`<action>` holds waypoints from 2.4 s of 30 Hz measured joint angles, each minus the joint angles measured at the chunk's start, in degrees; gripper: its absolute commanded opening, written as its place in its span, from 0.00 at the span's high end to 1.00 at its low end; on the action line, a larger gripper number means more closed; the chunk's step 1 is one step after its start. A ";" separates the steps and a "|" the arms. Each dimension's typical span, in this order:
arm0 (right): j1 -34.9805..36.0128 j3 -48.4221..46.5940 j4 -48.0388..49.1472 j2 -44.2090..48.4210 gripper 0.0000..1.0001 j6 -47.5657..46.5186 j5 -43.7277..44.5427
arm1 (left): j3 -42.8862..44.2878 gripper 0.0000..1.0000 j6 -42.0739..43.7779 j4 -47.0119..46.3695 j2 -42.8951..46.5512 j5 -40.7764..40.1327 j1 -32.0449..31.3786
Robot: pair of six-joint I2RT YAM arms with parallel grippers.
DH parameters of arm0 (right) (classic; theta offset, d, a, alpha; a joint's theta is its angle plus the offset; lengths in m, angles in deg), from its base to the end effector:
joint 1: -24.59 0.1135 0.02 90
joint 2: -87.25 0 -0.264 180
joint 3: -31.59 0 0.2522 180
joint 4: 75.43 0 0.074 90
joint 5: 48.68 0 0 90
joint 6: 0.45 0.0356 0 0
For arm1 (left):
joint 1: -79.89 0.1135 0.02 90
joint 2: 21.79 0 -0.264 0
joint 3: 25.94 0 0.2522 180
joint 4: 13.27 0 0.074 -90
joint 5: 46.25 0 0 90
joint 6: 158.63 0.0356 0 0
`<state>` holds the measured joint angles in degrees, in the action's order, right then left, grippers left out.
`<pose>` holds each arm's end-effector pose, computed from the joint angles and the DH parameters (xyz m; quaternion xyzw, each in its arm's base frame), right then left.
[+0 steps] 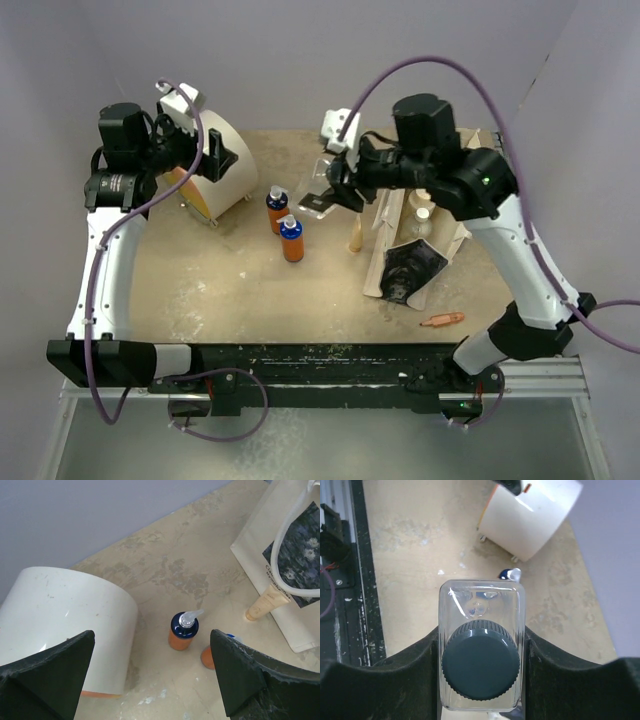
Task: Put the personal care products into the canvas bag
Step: Pick up the care product from the center of the board, then place the care product in the canvas bag.
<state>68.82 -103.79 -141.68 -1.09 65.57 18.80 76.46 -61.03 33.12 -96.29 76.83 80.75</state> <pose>0.1948 0.2087 0.5268 -0.5419 0.5986 0.2566 0.5312 0.2711 -0.0154 0.4530 0.2118 0.7668 -0.1891 0.5757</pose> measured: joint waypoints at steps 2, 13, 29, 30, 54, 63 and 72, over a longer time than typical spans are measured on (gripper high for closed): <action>-2.60 -1.99 -1.20 1.01 1.00 -0.04 -0.90 | 0.00 0.01 0.28 0.09 -0.24 0.48 -0.74; -24.76 -2.47 -4.09 8.52 1.00 0.09 -2.58 | 1.11 0.05 2.49 1.60 -1.79 2.80 -9.27; -47.23 13.14 -6.10 16.44 1.00 -5.27 -10.19 | 13.22 0.06 9.16 8.70 -10.14 4.81 -33.05; -47.80 13.73 -6.23 16.41 1.00 -5.66 -10.56 | 14.34 0.06 9.73 9.33 -10.75 4.76 -34.84; -50.01 22.29 -3.98 16.41 1.00 -7.69 -14.73 | 33.40 0.29 18.14 16.46 -35.08 -1.84 -61.44; -50.21 23.50 -5.18 15.76 1.00 -10.32 -17.99 | 33.46 0.62 21.20 19.10 -38.03 -3.54 -62.55; -50.18 23.93 -8.52 13.64 1.00 -14.88 -20.57 | 29.42 1.00 26.88 18.91 -37.03 -5.57 -65.57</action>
<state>18.64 -79.86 -150.21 12.55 50.68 -1.77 105.88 -34.15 52.02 -133.32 71.25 15.18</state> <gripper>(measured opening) 0.519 0.044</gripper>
